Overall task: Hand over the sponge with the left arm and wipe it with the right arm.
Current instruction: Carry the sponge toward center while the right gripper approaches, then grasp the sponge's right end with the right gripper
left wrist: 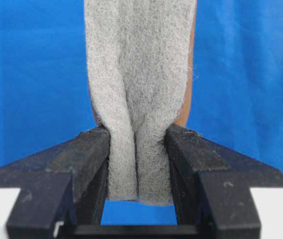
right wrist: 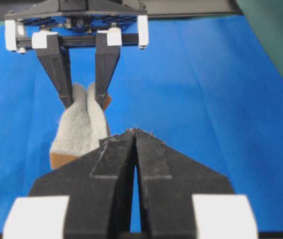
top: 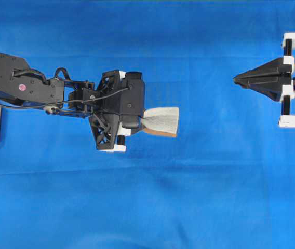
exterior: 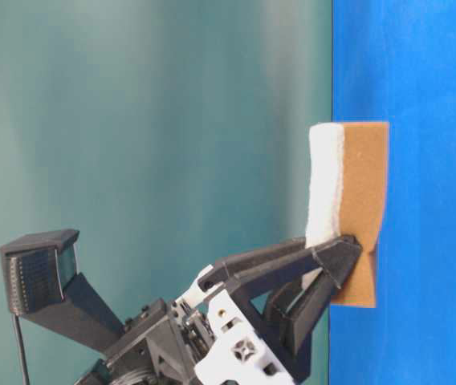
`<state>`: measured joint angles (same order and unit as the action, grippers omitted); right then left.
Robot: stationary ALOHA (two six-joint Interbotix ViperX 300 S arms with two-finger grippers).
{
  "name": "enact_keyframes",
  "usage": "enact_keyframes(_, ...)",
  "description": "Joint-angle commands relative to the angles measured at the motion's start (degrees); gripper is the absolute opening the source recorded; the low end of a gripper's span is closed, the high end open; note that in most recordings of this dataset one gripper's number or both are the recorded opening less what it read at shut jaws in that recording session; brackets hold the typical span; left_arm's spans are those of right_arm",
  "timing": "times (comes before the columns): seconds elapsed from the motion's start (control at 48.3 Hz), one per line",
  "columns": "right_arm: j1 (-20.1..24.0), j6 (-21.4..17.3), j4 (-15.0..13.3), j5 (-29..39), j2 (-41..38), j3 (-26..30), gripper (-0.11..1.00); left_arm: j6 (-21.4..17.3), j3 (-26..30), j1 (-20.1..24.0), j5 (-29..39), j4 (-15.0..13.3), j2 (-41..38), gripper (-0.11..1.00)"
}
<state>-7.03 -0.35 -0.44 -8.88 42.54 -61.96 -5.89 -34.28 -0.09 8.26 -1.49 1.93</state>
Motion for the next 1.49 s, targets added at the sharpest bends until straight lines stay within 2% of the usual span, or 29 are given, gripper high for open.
enact_keyframes(0.0,0.44,-0.09,0.09,-0.97,-1.93,2.46,0.00,0.00,0.44,-0.09,-0.35,-0.09,1.49,0.29)
enact_keyframes(0.269,3.69,-0.18,0.09,-1.23,-10.37,7.73,0.02,-0.26,0.35,0.26,-0.44,0.00,1.49,0.29)
enact_keyframes(0.456,3.87,-0.26,0.35,-1.14,-16.00,10.37,0.57,-0.35,0.44,0.44,-0.44,0.00,1.49,0.29)
enact_keyframes(0.497,3.87,-0.26,0.70,-1.14,-17.14,10.99,0.67,-0.35,0.35,0.35,-0.44,0.00,1.58,0.29)
enact_keyframes(0.538,3.87,-0.26,1.05,-1.14,-18.28,11.69,0.72,-0.35,0.35,0.44,-0.35,0.00,1.49,0.29)
enact_keyframes(0.911,5.36,-0.26,1.93,2.11,-29.00,18.98,0.73,-0.44,0.35,0.79,-0.44,0.00,1.58,0.29)
enact_keyframes(1.201,5.80,-0.26,3.43,2.64,-35.77,21.71,0.73,-0.44,0.35,0.97,-0.35,0.00,1.58,0.29)
enact_keyframes(1.47,5.63,-0.18,3.43,3.96,-40.43,23.82,0.73,-0.53,0.35,0.97,-0.44,0.00,1.58,0.29)
